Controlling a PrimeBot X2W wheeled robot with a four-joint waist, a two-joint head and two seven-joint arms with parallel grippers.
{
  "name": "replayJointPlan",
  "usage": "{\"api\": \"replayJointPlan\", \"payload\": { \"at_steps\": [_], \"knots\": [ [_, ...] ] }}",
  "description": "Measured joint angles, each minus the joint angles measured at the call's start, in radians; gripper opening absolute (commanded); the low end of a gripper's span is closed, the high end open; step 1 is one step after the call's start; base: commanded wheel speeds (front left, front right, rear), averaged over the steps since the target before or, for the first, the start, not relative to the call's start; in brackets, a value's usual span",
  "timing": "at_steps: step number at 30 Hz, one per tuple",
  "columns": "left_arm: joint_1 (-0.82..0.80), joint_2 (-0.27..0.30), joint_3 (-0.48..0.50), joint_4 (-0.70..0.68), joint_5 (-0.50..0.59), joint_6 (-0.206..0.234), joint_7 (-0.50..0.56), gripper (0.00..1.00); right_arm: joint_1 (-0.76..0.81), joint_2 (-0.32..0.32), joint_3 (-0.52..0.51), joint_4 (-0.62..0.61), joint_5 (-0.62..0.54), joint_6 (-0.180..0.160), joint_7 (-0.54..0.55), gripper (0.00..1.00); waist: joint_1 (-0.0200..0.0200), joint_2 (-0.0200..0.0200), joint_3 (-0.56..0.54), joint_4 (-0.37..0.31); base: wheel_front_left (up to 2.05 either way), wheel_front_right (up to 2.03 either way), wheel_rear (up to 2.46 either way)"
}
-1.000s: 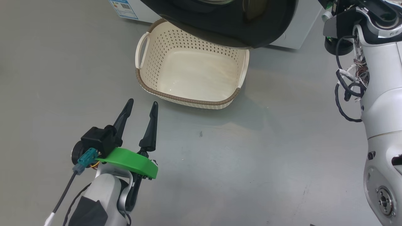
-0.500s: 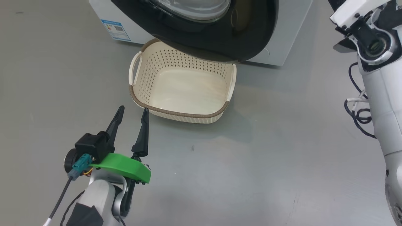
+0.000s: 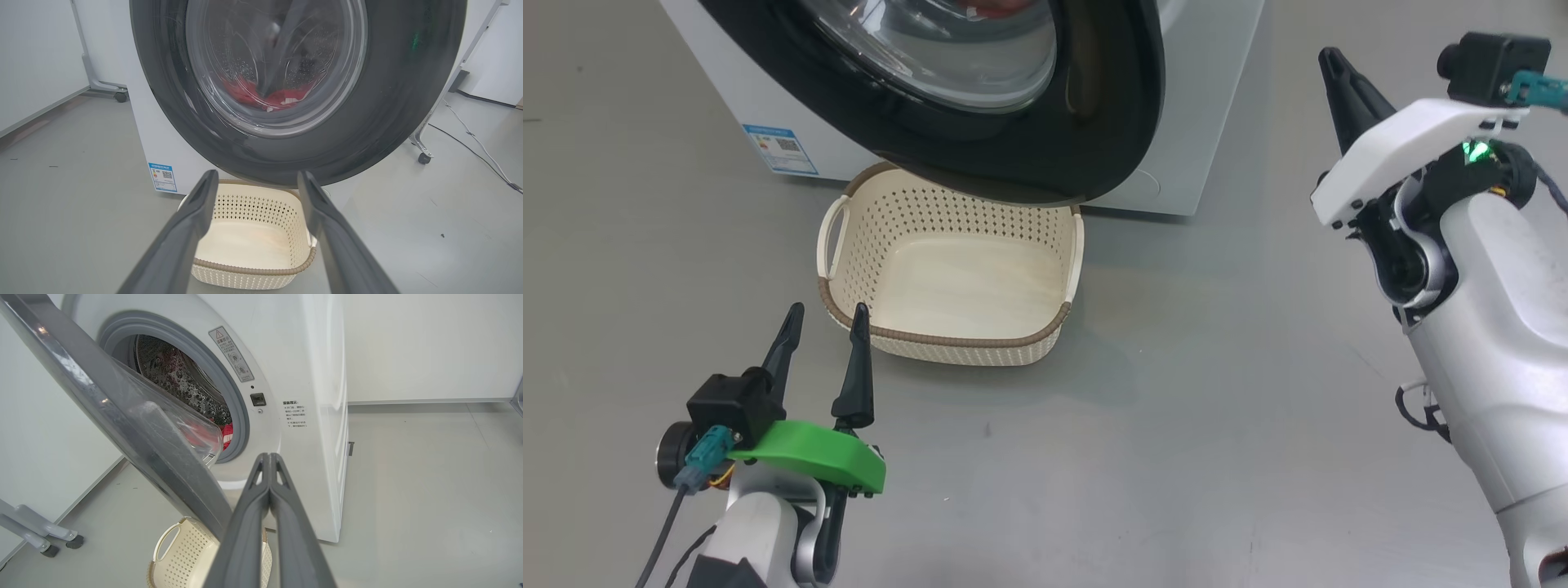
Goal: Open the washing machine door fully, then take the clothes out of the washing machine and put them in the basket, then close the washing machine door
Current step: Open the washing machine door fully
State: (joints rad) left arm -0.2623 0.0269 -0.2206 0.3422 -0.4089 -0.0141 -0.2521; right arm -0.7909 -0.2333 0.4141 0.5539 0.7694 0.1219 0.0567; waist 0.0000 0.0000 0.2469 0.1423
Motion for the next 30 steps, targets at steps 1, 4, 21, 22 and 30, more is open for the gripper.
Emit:
{"api": "replayJointPlan", "payload": {
  "at_steps": [1,4,21,22,30],
  "knots": [
    [0.004,0.000,0.003,0.000,0.003,0.000,0.000,1.00,0.016,0.001,0.000,-0.004,-0.005,0.000,-0.020,0.00,0.0000,0.0000,-0.006,-0.006,0.00,0.00,0.00],
    [0.019,0.000,0.008,-0.001,0.009,0.000,0.000,1.00,0.066,0.002,-0.004,-0.020,-0.019,0.000,-0.078,0.00,0.0000,0.0000,-0.023,-0.022,0.00,0.00,0.00],
    [0.055,0.001,0.060,-0.030,0.016,0.000,0.000,1.00,0.309,0.012,-0.019,-0.094,-0.096,-0.074,-0.296,0.00,0.0000,0.0000,-0.064,-0.070,0.00,0.00,0.00],
    [0.057,0.001,0.062,-0.031,0.016,0.000,0.000,1.00,0.321,0.012,-0.020,-0.097,-0.099,-0.082,-0.297,0.00,0.0000,0.0000,-0.065,-0.072,0.00,0.00,0.00],
    [0.061,0.001,0.077,-0.045,0.025,0.000,0.000,1.00,0.406,0.032,-0.027,-0.133,-0.123,-0.109,-0.302,0.11,0.0000,0.0000,-0.072,-0.079,0.00,0.00,0.00]
  ]
}}
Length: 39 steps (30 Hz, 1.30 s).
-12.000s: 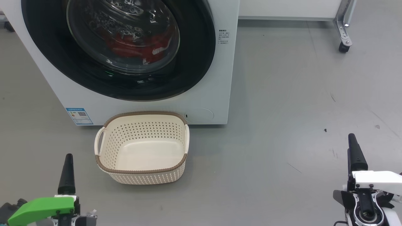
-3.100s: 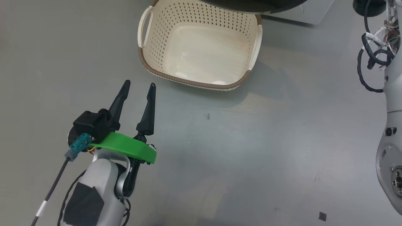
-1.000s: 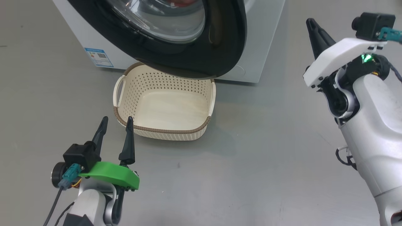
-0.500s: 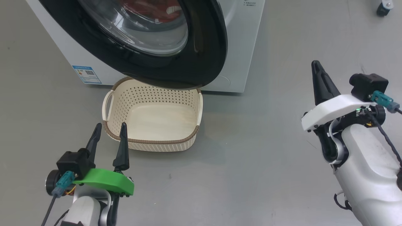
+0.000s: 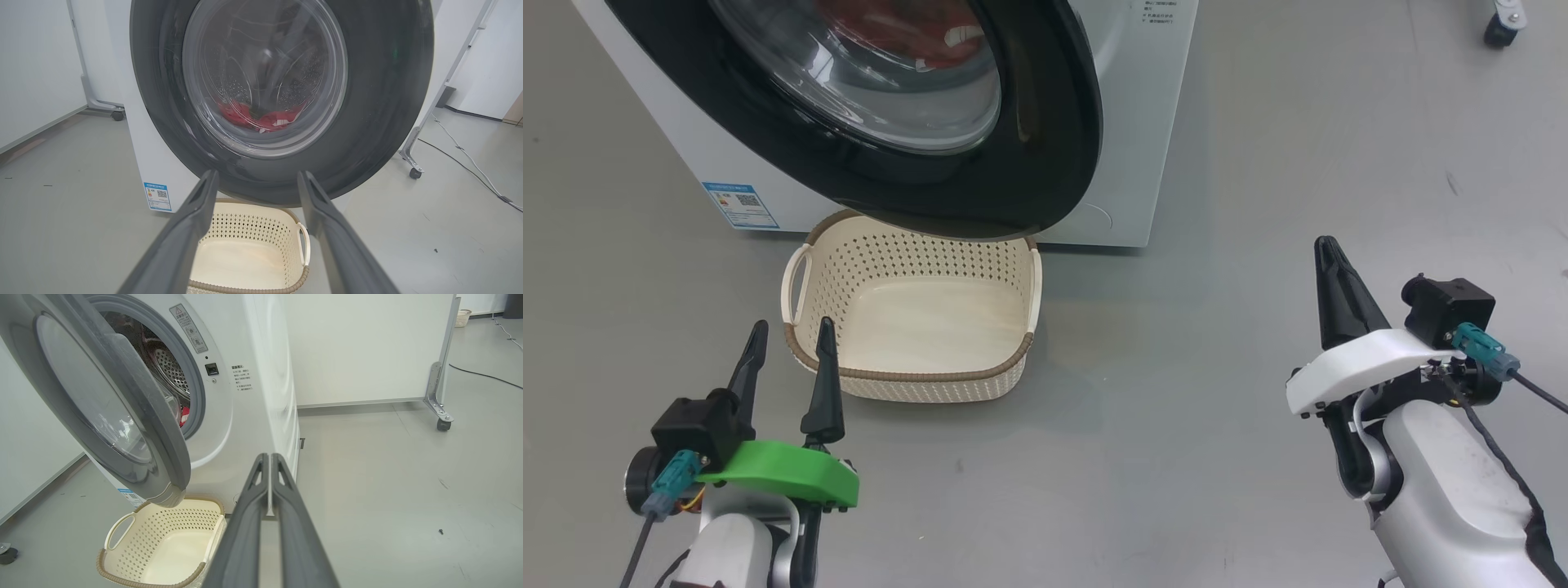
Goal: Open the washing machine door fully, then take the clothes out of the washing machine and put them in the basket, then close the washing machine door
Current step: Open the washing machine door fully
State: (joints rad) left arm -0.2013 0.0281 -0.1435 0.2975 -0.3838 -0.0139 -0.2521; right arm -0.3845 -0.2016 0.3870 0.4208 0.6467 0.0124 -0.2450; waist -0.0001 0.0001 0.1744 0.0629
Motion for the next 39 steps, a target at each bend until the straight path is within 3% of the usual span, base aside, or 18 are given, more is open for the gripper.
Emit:
{"api": "replayJointPlan", "payload": {
  "at_steps": [1,2,3,19,39],
  "knots": [
    [0.001,0.000,0.002,-0.002,0.000,0.000,0.000,1.00,0.008,0.005,0.001,-0.005,-0.010,-0.005,-0.001,0.43,0.0000,0.0000,-0.001,-0.001,0.00,0.00,0.00],
    [0.003,0.000,0.003,-0.004,0.000,0.000,0.000,1.00,0.015,0.007,0.003,-0.010,-0.022,-0.007,-0.003,0.93,0.0000,0.0000,-0.002,-0.001,0.00,0.00,0.00],
    [0.007,0.000,0.007,-0.006,0.000,0.000,0.000,1.00,0.028,0.012,0.001,-0.021,-0.033,-0.012,-0.003,1.00,0.0001,0.0000,-0.005,-0.002,0.00,0.00,0.00],
    [0.035,0.000,0.018,-0.019,0.002,0.000,0.000,1.00,0.116,0.044,-0.040,-0.126,-0.097,-0.034,-0.003,1.00,0.0000,0.0000,-0.029,-0.008,0.00,0.00,0.00],
    [0.047,0.001,0.019,-0.026,0.007,0.000,0.000,1.00,0.171,0.069,-0.071,-0.176,-0.139,-0.034,-0.003,1.00,0.0000,0.0000,-0.019,-0.013,0.00,0.00,0.00]
  ]
}}
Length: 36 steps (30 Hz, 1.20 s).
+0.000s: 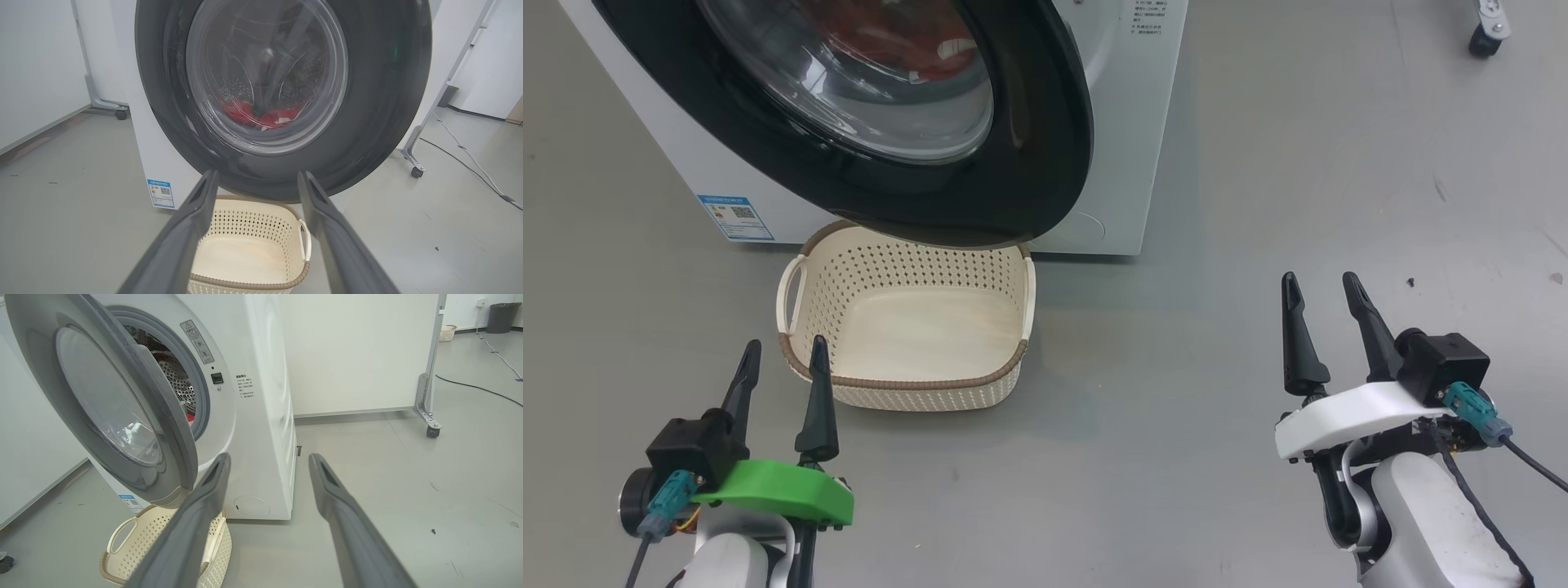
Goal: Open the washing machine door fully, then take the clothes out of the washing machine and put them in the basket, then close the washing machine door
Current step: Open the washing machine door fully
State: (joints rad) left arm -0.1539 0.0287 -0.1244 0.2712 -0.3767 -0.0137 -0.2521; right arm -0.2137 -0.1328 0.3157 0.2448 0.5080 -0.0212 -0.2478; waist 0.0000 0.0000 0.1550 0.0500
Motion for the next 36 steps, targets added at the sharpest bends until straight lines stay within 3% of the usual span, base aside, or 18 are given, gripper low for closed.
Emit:
{"api": "replayJointPlan", "payload": {
  "at_steps": [36],
  "knots": [
    [0.000,0.000,-0.001,-0.003,0.000,0.000,0.000,1.00,0.016,0.021,-0.054,-0.022,-0.027,0.020,0.000,1.00,0.0000,0.0000,0.029,0.002,0.00,0.00,0.00]
  ]
}}
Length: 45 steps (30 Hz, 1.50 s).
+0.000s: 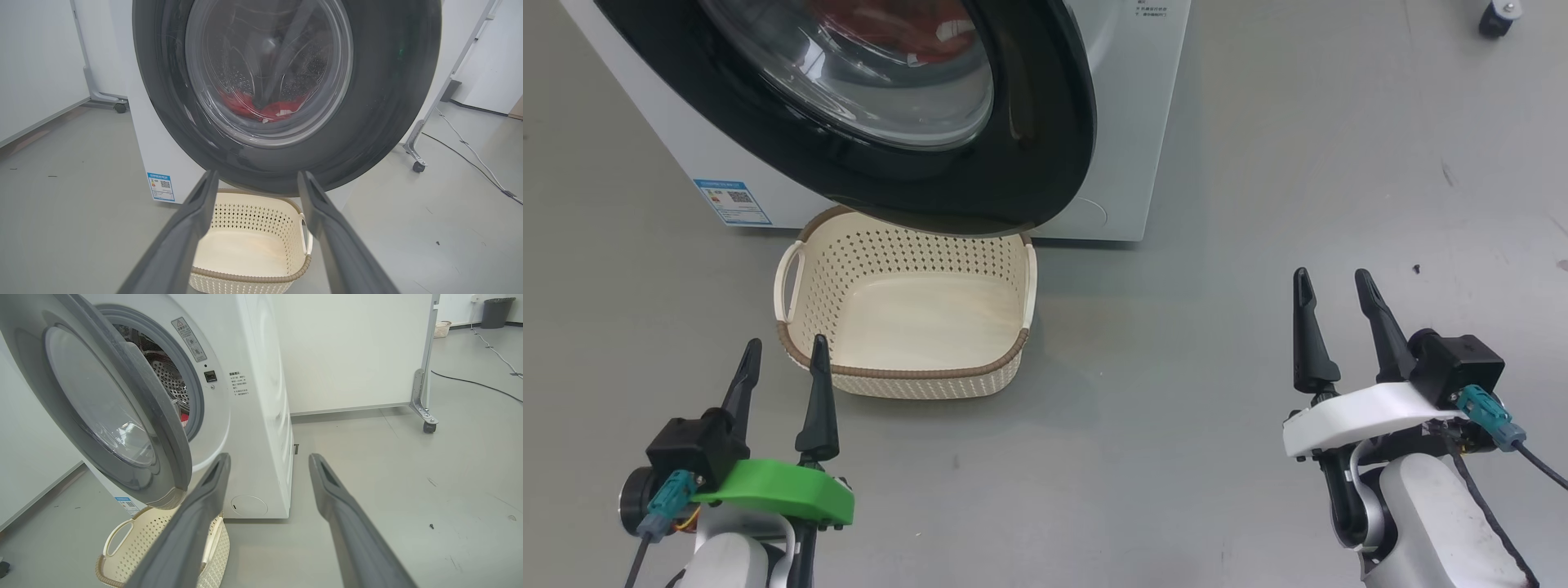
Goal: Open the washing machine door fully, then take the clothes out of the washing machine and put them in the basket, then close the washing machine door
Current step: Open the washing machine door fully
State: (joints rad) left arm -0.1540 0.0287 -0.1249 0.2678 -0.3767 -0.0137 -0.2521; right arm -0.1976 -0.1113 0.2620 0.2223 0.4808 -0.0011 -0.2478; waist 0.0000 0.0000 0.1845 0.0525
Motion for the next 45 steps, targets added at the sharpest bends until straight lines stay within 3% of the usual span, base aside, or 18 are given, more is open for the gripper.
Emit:
{"api": "replayJointPlan", "payload": {
  "at_steps": [12,19,27,42,43,45],
  "knots": [
    [0.000,0.000,-0.003,-0.001,0.000,0.000,0.000,1.00,0.000,0.006,-0.006,-0.006,-0.021,0.010,0.000,1.00,0.0000,0.0000,0.011,0.005,0.00,0.00,0.00],
    [-0.004,0.000,-0.014,-0.007,0.000,0.000,0.000,1.00,-0.039,-0.006,0.004,-0.011,-0.036,0.035,0.000,1.00,0.0000,0.0000,0.041,0.015,0.00,0.00,0.00],
    [-0.031,0.000,-0.035,-0.016,0.000,-0.002,0.000,1.00,-0.188,-0.056,0.012,-0.015,-0.063,0.053,0.039,1.00,0.0000,0.0000,0.099,0.038,0.00,0.00,0.00],
    [-0.096,0.000,-0.079,-0.018,-0.010,-0.019,0.000,1.00,-0.479,-0.058,-0.011,0.019,-0.015,0.082,0.153,1.00,0.0001,0.0000,0.214,0.089,0.00,0.00,0.00],
    [-0.100,0.000,-0.080,-0.018,-0.010,-0.019,0.000,1.00,-0.495,-0.051,-0.017,0.026,0.004,0.083,0.160,0.47,0.0002,0.0000,0.220,0.094,0.00,0.00,0.00],
    [-0.106,0.000,-0.084,-0.018,-0.010,-0.019,0.000,1.00,-0.527,-0.040,-0.029,0.039,0.035,0.088,0.178,0.00,0.0002,0.0000,0.230,0.104,0.00,0.00,0.00]
  ]
}}
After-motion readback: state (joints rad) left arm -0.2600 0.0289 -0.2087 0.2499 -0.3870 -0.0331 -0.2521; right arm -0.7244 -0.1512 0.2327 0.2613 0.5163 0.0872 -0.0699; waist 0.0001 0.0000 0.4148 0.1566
